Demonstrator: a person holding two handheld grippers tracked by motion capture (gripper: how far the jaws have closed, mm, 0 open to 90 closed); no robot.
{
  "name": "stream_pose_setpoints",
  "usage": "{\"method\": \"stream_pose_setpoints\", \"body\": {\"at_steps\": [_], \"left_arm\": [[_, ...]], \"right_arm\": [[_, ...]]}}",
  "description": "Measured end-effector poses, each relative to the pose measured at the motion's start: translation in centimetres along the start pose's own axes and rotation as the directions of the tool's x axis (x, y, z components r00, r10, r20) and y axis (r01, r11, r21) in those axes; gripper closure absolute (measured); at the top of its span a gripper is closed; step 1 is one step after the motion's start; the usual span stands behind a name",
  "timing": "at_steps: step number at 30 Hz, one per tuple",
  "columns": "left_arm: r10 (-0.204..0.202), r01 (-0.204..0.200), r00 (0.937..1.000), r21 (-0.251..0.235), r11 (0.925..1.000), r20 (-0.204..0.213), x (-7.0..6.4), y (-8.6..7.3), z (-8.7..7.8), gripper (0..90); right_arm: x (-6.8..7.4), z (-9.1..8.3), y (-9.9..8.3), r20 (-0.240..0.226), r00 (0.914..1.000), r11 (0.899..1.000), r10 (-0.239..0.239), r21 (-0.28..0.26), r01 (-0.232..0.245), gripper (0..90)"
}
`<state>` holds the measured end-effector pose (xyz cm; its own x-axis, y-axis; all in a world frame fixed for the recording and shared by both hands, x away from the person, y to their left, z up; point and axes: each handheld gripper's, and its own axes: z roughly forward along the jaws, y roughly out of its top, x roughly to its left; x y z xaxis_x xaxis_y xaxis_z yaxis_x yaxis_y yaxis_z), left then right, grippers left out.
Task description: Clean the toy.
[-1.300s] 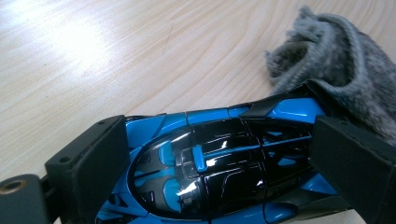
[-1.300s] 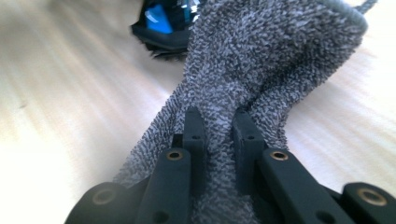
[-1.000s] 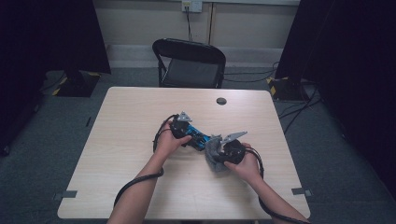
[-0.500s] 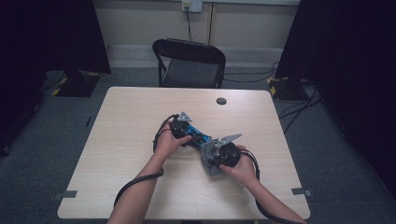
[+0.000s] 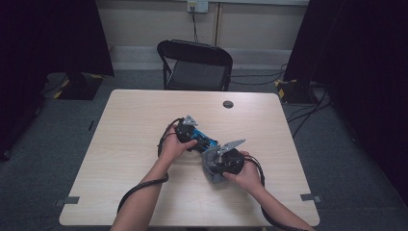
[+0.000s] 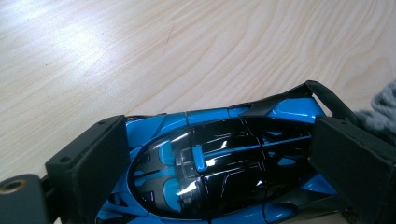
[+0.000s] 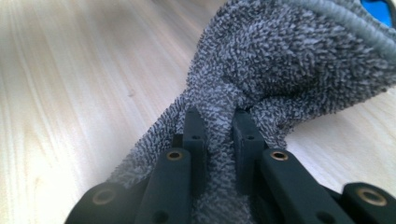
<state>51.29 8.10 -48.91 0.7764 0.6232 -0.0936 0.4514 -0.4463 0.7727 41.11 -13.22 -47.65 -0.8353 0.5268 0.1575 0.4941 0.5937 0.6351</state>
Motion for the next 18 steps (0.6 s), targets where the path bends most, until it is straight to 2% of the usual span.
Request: {"method": "stream_pose_setpoints", "body": {"at_steps": [6,11,18], "left_arm": [[-0.002,0.002,1.0,-0.006,1.0,0.002,0.0,0.0,0.0,4.9],[0.001,-0.001,1.0,-0.004,1.0,0.002,0.0,0.0,0.0,4.9],[0.007,-0.007,1.0,-0.007,0.9999,0.002,0.0,-0.1,0.0,4.9]], "right_arm": [[0.8,0.2,0.1,-0.024,0.9994,1.0,-0.024,-0.003,0.024,78.9],[1.5,0.2,0.4,-0.064,0.997,0.999,-0.043,-0.009,0.042,78.9],[2.2,-0.9,0.7,-0.096,0.9924,0.997,-0.077,-0.036,0.074,78.9]]}}
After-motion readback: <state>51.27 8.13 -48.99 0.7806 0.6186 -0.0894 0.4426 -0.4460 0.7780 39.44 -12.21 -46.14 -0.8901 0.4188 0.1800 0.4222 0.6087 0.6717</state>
